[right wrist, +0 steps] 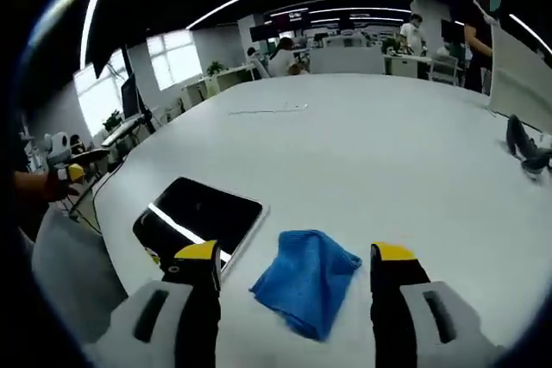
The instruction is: Wipe the mirror surface with the cleaning cloth until all visible marks leave the cleaned area.
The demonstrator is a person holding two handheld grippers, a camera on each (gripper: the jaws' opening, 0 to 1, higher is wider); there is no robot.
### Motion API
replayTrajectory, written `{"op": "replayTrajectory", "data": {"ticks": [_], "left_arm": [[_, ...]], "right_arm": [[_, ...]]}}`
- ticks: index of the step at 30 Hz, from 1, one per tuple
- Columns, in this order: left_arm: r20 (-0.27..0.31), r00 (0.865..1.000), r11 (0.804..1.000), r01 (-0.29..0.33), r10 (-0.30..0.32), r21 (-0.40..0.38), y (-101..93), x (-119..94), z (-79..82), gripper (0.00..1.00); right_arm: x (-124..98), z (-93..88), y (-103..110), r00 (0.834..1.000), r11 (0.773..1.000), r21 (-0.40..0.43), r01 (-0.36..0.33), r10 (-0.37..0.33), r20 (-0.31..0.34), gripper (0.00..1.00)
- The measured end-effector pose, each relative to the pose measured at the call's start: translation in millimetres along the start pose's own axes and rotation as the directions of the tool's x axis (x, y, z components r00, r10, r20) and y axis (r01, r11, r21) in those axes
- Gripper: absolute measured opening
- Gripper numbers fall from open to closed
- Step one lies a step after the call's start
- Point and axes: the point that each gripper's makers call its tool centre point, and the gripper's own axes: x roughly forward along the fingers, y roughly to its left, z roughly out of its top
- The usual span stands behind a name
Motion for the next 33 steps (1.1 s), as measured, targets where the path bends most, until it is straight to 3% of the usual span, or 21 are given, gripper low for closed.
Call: {"op": "replayTrajectory", "data": {"ticks": [3, 6, 10, 12, 13, 15, 20, 33], "left_arm": [[-0.026, 1.000, 1.000, -0.011, 0.011, 0.003, 6.8, -4.3, -3.5, 0.99], [-0.041, 0.999, 0.999, -0.020, 0.019, -0.047, 15.5, -11.9, -11.9, 0.99], [-0.008, 0.998, 0.998, -0.064, 0.064, -0.024, 25.2, -24.4, -14.6, 0.99], [-0.005, 0.997, 0.996, -0.075, 0.075, -0.040, 24.7, -26.9, -17.4, 0.99], [-0.008, 0.996, 0.996, -0.085, 0.085, -0.041, 25.7, -27.7, -19.0, 0.99], [-0.007, 0.996, 0.993, -0.085, 0.085, -0.084, 23.3, -27.2, -19.7, 0.99], [-0.032, 0.998, 0.996, -0.051, 0.049, -0.068, 12.6, -20.3, -22.8, 0.99], [-0.054, 0.997, 0.996, -0.051, 0.048, -0.067, 4.5, -19.3, -27.4, 0.99]], "right_arm": [[-12.7, -9.0, -3.8, 0.997, 0.990, -0.118, 0.073, -0.075, -0.020, 0.99], [-25.8, -13.0, 3.8, 0.998, 0.990, -0.126, 0.066, -0.065, 0.006, 0.98], [-38.1, -17.0, 5.5, 0.998, 0.994, -0.091, 0.056, -0.053, 0.027, 0.98], [-45.6, -7.8, 9.7, 0.993, 0.999, 0.039, 0.018, -0.023, 0.118, 0.98], [-48.2, -10.2, 3.9, 0.992, 0.997, 0.065, 0.031, -0.038, 0.119, 0.98], [-51.8, -18.1, -1.8, 0.994, 0.998, 0.036, 0.053, -0.057, 0.095, 0.98], [-56.8, -32.7, -4.6, 0.994, 0.996, 0.046, 0.071, -0.075, 0.076, 0.98], [-51.5, -42.2, 5.0, 0.996, 0.997, 0.046, 0.055, -0.058, 0.065, 0.99]]}}
